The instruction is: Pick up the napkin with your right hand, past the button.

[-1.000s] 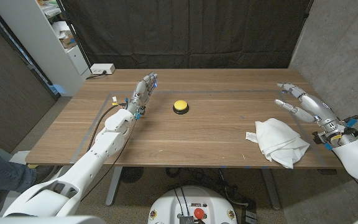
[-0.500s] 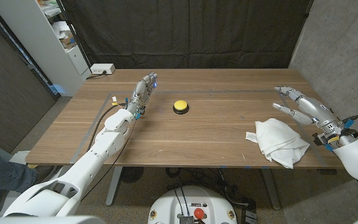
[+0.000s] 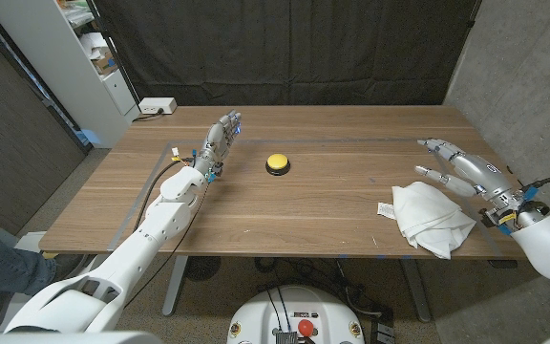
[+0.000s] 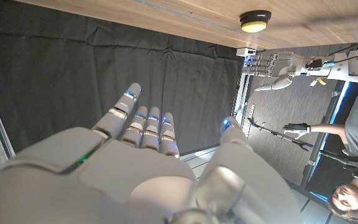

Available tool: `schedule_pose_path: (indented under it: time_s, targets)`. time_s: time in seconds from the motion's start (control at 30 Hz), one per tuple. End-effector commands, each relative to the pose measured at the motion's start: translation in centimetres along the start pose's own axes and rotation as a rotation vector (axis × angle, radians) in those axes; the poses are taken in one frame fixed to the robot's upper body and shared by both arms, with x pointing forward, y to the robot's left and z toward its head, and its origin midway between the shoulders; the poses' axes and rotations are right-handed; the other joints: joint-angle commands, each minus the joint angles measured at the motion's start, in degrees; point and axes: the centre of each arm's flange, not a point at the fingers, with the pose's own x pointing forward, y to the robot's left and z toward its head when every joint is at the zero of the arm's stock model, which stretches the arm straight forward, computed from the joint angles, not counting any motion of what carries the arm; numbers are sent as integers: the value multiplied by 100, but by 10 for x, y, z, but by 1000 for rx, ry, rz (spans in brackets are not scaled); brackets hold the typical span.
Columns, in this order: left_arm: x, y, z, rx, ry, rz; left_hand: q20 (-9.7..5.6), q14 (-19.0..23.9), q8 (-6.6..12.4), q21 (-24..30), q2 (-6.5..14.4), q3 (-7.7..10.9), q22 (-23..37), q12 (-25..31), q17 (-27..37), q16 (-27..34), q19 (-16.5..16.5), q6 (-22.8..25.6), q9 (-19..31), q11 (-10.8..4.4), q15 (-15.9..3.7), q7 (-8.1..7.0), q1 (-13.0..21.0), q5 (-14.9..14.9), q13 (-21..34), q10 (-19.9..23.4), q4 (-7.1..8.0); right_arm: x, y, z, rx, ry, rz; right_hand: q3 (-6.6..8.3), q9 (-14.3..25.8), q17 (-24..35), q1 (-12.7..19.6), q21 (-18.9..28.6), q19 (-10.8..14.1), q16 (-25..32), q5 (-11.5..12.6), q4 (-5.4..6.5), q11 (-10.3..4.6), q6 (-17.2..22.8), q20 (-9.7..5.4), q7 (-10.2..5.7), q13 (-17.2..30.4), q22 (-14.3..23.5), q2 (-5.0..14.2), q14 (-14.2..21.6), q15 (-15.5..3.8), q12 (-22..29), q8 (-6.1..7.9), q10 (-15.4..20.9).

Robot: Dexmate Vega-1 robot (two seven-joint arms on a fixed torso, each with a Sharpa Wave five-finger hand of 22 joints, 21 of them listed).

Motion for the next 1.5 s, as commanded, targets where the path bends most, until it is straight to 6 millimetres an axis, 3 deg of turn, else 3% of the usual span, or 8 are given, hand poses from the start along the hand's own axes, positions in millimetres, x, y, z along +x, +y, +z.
schedule_pose_path:
  time_s: [0.03,1.5]
  targets:
    - [0,1,1,-2,-5,-1,8,-39,-5,-10,0,-22,9,-32,7,-3,-58,16,16,-26,11,23,82,3,19,20,7,-3,5,1,-30,5,32,6,15,11,70,-20,46,-17,25,-23,1,-34,24,-5,12,23,17,41,3,-18,-28,30]
    - [-3,2,1,2,1,-2,6,-57,-9,-10,11,-55,9,-59,8,-6,-80,19,16,-28,3,19,101,2,21,27,3,-11,37,2,-186,37,173,17,17,-6,105,-122,21,-57,61,-51,-10,-102,51,-35,19,26,26,-9,24,-137,-54,-35]
